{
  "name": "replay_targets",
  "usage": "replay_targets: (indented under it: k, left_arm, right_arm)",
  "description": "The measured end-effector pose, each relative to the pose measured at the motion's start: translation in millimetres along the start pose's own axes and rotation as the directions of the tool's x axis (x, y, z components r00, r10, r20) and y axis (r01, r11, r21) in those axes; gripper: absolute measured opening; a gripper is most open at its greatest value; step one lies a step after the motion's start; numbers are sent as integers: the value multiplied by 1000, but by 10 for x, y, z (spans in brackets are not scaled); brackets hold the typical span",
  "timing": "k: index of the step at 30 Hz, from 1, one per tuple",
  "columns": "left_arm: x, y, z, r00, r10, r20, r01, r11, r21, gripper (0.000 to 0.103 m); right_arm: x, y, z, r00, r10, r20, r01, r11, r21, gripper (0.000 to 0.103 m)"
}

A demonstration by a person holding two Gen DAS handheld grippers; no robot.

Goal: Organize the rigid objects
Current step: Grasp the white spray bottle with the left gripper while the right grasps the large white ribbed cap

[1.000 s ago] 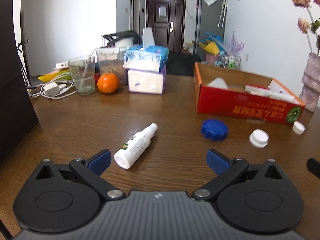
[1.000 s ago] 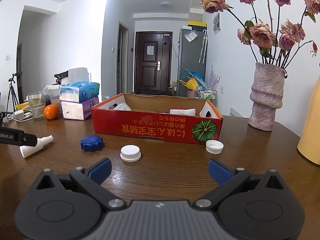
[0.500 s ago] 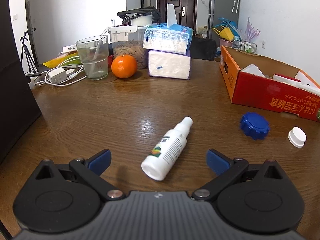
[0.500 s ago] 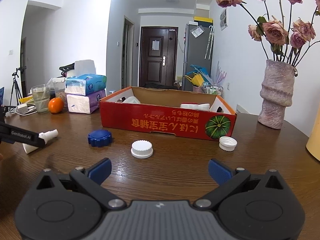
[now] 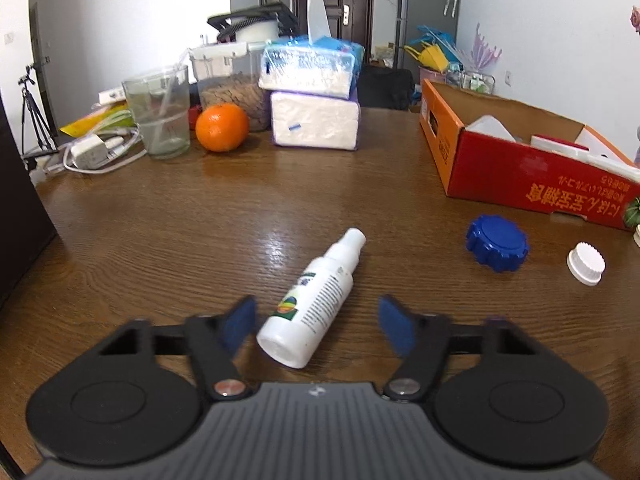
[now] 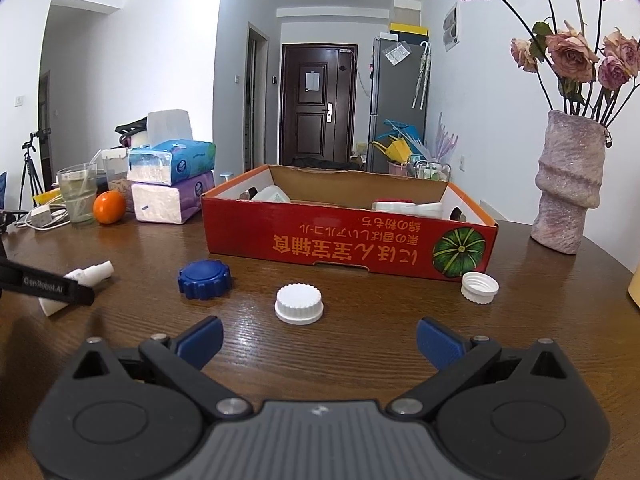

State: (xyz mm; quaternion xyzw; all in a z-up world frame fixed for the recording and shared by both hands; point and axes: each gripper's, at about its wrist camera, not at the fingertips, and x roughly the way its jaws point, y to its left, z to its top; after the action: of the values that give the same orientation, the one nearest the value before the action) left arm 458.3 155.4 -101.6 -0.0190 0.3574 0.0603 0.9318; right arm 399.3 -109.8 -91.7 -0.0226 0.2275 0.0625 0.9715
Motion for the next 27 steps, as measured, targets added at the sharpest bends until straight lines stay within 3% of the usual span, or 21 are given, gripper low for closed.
replay_targets:
  k: [2, 3, 21, 27]
  left_arm:
    - [13, -10, -3, 1000, 4, 8, -4, 1000, 5, 31]
    - [7, -14, 5, 1000, -3, 10, 3, 1000, 5, 29]
    - [-26, -123, 43, 999, -2, 44, 1, 1000, 31, 28]
    - [-26, -164, 72, 998, 0, 61, -3, 999, 44, 28]
  right_arm:
    - [45, 13, 18, 1000, 0, -2, 0, 1000, 3, 103]
    - [73, 19, 29, 1000, 0, -3, 0, 1000, 5, 103]
    - [744, 118, 243, 995, -23, -93, 23, 1000, 2, 101]
    - [904, 113, 292, 992, -22, -124, 24, 1000, 8, 95]
